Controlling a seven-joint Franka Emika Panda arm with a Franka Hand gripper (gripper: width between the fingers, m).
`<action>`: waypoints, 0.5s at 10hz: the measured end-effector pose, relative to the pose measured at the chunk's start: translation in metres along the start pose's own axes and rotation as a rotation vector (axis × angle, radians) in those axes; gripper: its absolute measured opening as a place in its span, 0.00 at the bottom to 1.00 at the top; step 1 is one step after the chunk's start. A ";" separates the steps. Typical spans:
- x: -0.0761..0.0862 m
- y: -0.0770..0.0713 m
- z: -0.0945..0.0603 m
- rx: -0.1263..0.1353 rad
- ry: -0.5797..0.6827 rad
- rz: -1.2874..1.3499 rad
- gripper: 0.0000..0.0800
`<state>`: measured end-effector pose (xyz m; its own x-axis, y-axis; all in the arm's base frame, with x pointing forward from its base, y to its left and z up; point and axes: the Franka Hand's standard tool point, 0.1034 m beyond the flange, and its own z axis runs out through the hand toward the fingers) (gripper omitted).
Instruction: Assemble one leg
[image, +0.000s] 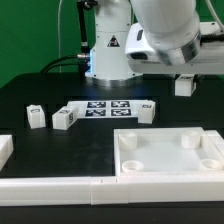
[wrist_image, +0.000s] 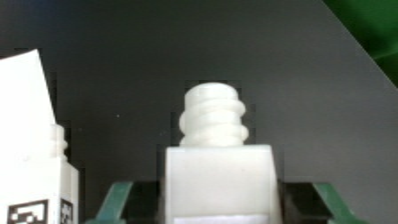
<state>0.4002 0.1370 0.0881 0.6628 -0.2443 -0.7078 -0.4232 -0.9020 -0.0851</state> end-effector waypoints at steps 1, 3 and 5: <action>0.001 0.001 0.002 0.000 0.000 0.002 0.36; 0.009 -0.005 -0.003 0.014 0.150 -0.008 0.36; 0.012 -0.006 -0.005 0.019 0.357 -0.046 0.36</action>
Offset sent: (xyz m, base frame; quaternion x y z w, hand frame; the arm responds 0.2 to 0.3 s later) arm 0.0000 0.0000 0.0000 0.0000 0.2667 0.0000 0.9638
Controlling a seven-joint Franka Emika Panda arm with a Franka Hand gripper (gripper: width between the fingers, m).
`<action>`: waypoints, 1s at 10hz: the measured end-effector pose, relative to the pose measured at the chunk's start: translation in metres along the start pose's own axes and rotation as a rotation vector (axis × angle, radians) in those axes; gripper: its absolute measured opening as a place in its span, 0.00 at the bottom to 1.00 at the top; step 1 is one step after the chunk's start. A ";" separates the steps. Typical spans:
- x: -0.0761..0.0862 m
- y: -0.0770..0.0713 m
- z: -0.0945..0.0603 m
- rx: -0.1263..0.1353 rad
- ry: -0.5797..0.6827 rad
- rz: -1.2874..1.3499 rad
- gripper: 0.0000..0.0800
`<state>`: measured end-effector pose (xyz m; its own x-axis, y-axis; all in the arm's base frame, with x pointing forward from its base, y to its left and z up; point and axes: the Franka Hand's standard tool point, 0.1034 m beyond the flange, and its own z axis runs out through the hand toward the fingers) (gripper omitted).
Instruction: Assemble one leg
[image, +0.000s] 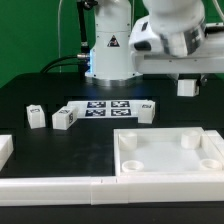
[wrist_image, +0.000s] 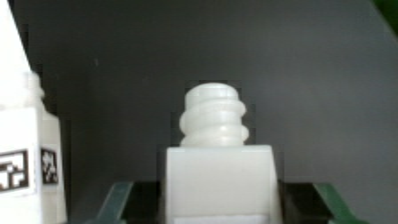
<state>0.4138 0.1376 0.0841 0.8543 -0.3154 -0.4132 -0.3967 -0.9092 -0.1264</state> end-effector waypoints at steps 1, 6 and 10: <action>0.011 0.005 -0.003 -0.003 0.058 -0.023 0.36; 0.047 -0.020 -0.053 -0.015 0.436 -0.197 0.36; 0.041 -0.055 -0.060 0.123 0.764 -0.253 0.36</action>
Offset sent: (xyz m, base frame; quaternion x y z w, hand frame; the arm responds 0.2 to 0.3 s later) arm 0.0267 -0.0153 0.0186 -0.0345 0.2580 -0.0670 0.9632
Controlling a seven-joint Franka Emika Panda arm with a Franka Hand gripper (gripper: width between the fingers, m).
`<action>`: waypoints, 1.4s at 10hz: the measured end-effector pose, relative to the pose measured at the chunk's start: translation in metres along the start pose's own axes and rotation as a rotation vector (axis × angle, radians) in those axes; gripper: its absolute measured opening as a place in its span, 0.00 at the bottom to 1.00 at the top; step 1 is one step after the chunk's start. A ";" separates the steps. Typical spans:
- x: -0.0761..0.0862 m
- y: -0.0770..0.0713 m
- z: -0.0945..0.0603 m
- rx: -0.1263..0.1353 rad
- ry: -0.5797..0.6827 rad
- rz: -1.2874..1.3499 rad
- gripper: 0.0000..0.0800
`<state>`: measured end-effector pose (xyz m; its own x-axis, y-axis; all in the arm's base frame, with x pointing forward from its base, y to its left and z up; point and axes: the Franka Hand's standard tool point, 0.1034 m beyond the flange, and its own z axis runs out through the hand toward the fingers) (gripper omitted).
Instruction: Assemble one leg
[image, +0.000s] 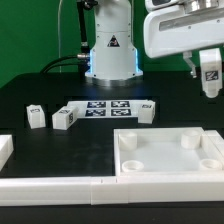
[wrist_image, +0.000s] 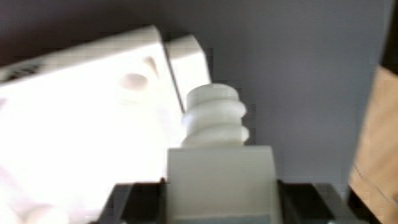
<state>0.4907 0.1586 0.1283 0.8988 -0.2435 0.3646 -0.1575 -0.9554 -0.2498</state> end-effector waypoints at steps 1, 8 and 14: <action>-0.006 0.000 0.002 -0.001 -0.002 -0.011 0.36; 0.066 0.027 0.039 -0.022 0.035 -0.299 0.36; 0.073 0.025 0.050 -0.019 0.026 -0.329 0.36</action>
Offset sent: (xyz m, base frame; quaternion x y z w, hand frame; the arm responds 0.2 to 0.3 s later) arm 0.0426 -0.0299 -0.0079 -0.0170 0.0032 -0.1240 0.9921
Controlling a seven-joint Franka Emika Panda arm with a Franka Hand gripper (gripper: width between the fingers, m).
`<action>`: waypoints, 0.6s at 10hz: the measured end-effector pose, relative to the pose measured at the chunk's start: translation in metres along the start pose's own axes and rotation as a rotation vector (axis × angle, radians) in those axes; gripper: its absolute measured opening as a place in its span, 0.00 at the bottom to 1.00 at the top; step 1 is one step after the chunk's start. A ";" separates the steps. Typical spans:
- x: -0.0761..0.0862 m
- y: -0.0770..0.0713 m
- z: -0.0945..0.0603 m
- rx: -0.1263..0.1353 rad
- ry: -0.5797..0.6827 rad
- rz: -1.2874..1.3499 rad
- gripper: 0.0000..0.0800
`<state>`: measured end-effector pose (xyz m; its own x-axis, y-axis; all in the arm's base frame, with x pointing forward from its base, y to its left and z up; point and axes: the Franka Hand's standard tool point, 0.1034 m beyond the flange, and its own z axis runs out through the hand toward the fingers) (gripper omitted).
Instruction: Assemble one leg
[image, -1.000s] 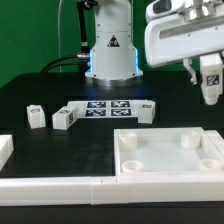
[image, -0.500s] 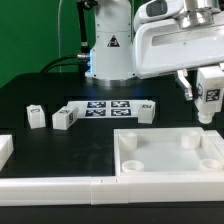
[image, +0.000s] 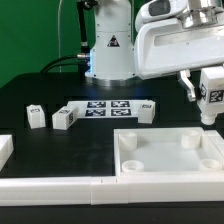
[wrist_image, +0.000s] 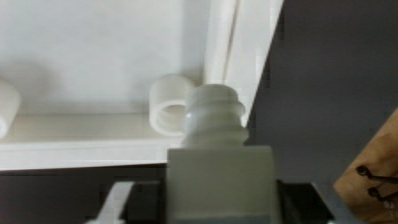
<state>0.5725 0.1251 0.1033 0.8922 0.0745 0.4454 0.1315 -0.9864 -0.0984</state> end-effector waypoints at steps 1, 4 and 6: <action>0.012 0.004 0.018 0.002 0.002 -0.014 0.36; 0.023 0.015 0.038 0.000 0.013 -0.025 0.36; 0.021 0.020 0.046 -0.004 0.019 -0.022 0.36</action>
Offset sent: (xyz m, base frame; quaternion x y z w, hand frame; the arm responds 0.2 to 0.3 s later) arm 0.0285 -0.0046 -0.0208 0.0040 0.0246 -0.0337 0.9991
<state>0.6136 0.1140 0.0694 0.8807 0.0939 0.4642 0.1495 -0.9852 -0.0843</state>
